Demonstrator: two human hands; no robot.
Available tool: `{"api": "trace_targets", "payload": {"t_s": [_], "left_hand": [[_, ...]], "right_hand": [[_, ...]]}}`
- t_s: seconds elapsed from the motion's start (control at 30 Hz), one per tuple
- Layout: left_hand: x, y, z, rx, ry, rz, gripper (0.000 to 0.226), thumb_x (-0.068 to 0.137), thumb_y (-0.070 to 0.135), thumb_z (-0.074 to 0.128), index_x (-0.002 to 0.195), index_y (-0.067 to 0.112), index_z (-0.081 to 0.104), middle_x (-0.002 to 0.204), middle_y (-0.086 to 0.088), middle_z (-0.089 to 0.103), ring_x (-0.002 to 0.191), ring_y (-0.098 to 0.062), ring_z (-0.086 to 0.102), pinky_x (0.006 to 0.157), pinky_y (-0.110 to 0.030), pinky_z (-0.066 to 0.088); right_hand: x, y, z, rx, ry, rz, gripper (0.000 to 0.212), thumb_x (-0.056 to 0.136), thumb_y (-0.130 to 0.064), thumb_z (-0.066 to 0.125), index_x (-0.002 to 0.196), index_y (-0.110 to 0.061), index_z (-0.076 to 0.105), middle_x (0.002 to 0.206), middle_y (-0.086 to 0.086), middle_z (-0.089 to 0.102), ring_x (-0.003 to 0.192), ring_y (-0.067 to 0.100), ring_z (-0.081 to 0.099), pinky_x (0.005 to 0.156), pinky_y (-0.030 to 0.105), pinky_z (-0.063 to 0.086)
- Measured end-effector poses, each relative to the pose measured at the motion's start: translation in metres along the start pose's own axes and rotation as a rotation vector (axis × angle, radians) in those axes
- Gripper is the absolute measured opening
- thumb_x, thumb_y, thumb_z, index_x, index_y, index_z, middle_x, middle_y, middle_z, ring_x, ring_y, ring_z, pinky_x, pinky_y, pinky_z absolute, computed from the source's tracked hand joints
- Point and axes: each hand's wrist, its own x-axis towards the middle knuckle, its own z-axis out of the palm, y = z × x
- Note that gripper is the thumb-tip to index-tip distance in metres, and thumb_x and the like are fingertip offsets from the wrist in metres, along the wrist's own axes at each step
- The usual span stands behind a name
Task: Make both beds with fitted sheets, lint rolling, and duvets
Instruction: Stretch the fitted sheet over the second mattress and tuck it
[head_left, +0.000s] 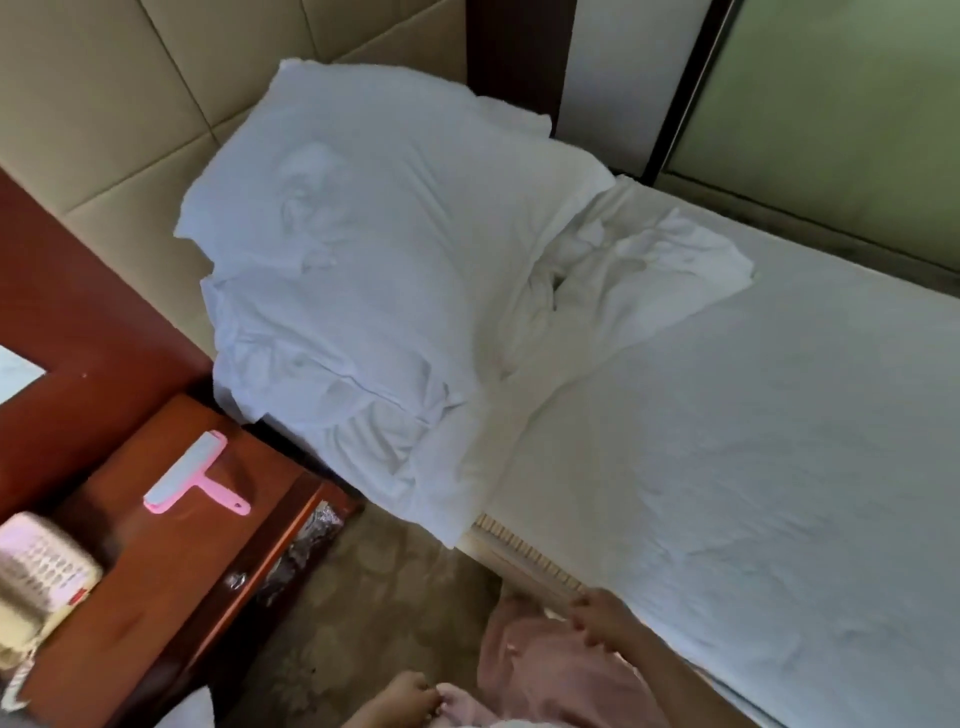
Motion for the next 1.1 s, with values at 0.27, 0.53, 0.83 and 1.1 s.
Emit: {"api": "trace_targets", "payload": {"t_s": [0.27,0.53,0.83,1.1], "left_hand": [[0.063,0.132,-0.123,-0.291,0.302,0.024,0.028,0.096,0.013,0.047,0.117,0.002,0.061,0.118,-0.014,0.063,0.101,-0.026,0.06,0.071,-0.02,0.043],[0.103,0.198,-0.157,-0.138,0.186,0.21,0.024,0.093,0.005,0.041,0.096,0.017,0.062,0.105,-0.001,0.061,0.099,-0.02,0.057,0.082,-0.025,0.043],[0.19,0.247,-0.19,0.195,0.052,0.13,0.04,0.1,0.027,0.032,0.138,0.039,0.041,0.156,-0.014,0.001,0.136,-0.033,0.03,0.11,-0.03,0.028],[0.246,0.243,-0.182,0.18,-0.021,0.114,0.043,0.098,0.025,0.036,0.136,0.011,0.048,0.139,-0.011,0.05,0.13,-0.028,0.043,0.104,-0.027,0.033]], "right_hand": [[0.048,-0.059,-0.116,0.292,0.207,-0.088,0.013,0.092,-0.007,0.05,0.096,-0.013,0.061,0.084,0.002,0.064,0.068,0.011,0.058,0.051,0.01,0.038],[0.089,-0.082,-0.124,0.282,0.096,-0.003,0.012,0.094,-0.01,0.05,0.093,-0.015,0.061,0.084,0.002,0.063,0.068,0.01,0.058,0.052,0.01,0.039],[0.105,-0.109,-0.135,0.351,0.139,0.111,0.016,0.092,-0.011,0.051,0.086,-0.022,0.061,0.084,-0.002,0.068,0.066,0.008,0.062,0.05,0.007,0.037],[0.123,-0.106,-0.138,0.38,0.163,0.208,0.023,0.09,-0.004,0.051,0.081,-0.023,0.061,0.081,0.0,0.068,0.065,0.011,0.062,0.048,0.007,0.037]]}}
